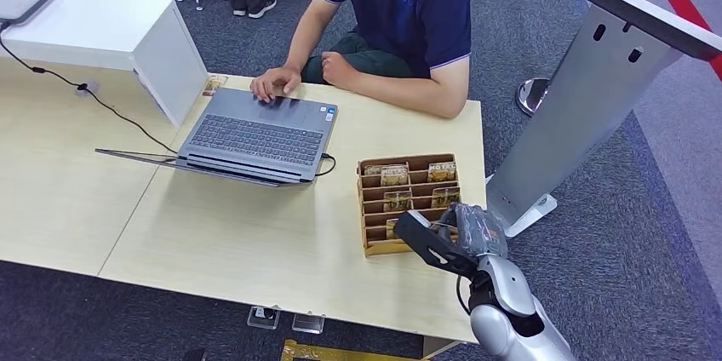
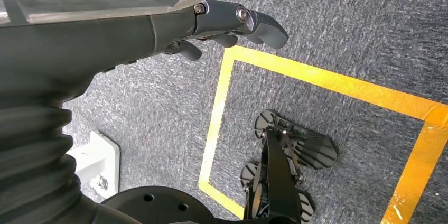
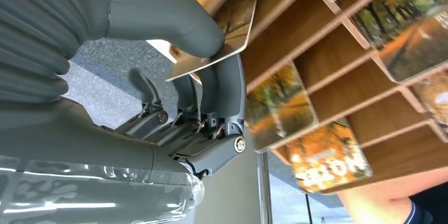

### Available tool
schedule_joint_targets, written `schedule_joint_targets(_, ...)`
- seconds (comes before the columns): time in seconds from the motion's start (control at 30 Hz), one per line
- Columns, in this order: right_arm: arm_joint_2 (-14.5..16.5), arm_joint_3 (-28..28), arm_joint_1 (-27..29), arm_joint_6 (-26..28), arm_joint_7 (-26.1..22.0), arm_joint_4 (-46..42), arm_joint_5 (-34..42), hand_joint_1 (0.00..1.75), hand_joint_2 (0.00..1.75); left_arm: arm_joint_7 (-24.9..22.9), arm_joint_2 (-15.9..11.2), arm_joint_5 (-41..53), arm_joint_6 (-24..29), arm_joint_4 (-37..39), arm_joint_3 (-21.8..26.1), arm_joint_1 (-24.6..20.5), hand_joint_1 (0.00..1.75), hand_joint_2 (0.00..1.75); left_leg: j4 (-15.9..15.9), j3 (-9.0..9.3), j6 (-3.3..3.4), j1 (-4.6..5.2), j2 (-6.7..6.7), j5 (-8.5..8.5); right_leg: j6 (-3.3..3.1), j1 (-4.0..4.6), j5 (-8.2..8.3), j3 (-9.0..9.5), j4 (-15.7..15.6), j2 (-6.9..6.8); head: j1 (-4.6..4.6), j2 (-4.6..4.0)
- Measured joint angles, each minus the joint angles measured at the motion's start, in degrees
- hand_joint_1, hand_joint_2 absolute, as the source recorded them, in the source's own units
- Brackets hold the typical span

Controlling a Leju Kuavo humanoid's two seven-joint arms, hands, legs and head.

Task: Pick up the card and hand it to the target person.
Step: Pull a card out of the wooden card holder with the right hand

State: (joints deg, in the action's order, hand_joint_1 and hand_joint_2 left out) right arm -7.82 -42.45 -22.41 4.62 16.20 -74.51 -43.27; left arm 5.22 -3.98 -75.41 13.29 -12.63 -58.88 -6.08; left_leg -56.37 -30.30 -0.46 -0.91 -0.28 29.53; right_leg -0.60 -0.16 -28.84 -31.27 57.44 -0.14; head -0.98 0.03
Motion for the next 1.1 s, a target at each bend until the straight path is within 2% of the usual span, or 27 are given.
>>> schedule_joint_targets(0.07, 0.0, 0.0, 0.0, 0.0, 0.0, 0.0, 0.0, 1.75, 1.75, 0.0, 0.0, 0.0, 0.0, 0.0, 0.0, 0.0, 0.0, 1.75, 0.0, 0.0, 0.0, 0.0, 0.0, 0.0, 0.0, 0.0, 0.0, 0.0, 0.0, 0.0, 0.01, 0.01)
schedule_joint_targets(0.73, 0.2, -0.1, -0.5, 1.8, -1.0, -0.7, -0.8, 1.75, 1.75, 0.2, 0.0, 0.4, -0.2, 0.0, 0.0, 0.0, 0.0, 1.75, 0.0, -0.03, 0.0, 0.0, 0.0, 0.0, 0.0, 0.0, 0.0, 0.01, 0.0, 0.0, -0.01, -0.01)
schedule_joint_targets(0.9, 0.9, -0.2, -3.0, 1.9, -2.4, -1.7, -1.8, 1.75, 1.75, 0.3, 0.0, 0.6, -0.6, 0.0, 0.0, 0.0, 0.0, 1.75, 0.0, -0.02, 0.01, 0.0, 0.01, -0.03, 0.0, 0.0, 0.01, 0.01, 0.0, 0.0, 0.0, 0.01)
schedule_joint_targets(1.1, 2.9, -0.6, -9.6, 2.2, -4.8, -1.7, -1.2, 1.75, 1.75, 0.7, 0.0, 1.1, -0.6, 0.0, -0.1, 0.0, 0.0, 1.75, 0.0, -0.02, 0.0, 0.0, 0.02, -0.05, -0.01, 0.0, 0.01, 0.0, 0.1, 0.0, -0.01, 0.0)
